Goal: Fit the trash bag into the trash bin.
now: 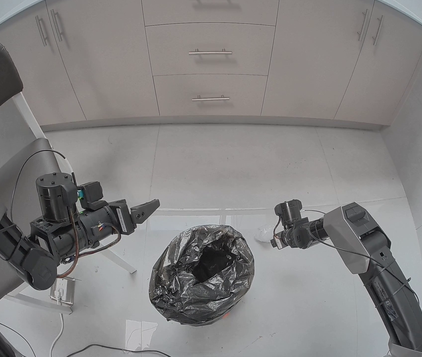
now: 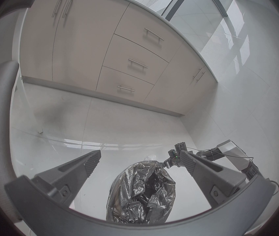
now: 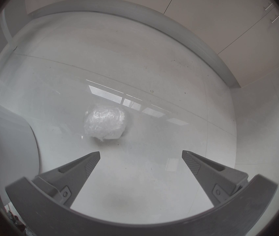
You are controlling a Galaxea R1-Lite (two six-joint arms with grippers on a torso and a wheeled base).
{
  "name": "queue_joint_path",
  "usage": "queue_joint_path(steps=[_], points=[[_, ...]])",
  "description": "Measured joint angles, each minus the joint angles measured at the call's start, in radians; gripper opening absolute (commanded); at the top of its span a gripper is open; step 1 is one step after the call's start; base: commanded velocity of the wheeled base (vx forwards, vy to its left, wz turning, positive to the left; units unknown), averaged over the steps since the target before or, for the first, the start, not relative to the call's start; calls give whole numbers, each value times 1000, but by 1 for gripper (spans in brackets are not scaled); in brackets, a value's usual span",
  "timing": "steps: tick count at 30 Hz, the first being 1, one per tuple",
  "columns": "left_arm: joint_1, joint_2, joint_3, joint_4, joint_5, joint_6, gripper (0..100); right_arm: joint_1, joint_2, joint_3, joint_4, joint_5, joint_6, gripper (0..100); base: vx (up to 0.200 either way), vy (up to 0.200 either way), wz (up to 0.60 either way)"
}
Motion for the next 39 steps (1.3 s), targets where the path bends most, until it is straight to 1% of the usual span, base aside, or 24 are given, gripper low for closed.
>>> queue_joint_path(steps=[4, 11, 15, 18, 25, 31, 39], points=[[0, 2, 0, 0, 0, 2, 100, 4, 3, 0, 0, 0, 1, 100, 200, 0, 0], [0, 10, 7, -40, 0, 1, 100, 27, 10, 0, 0, 0, 1, 100, 0, 0, 0], [-1, 24, 17, -114, 1, 1, 100, 47, 17, 0, 11, 1, 1, 100, 0, 0, 0], [-2, 39, 24, -141, 2, -1, 100, 58, 32, 0, 38, 3, 5, 100, 0, 0, 0], [-2, 58, 31, -144, 1, -3, 100, 85, 65, 0, 57, 14, 25, 100, 0, 0, 0], [-2, 64, 34, -145, -1, -2, 100, 108, 76, 0, 71, 37, 27, 100, 0, 0, 0], [-4, 66, 39, -146, -4, -2, 100, 127, 73, 0, 74, 42, 29, 100, 0, 0, 0]])
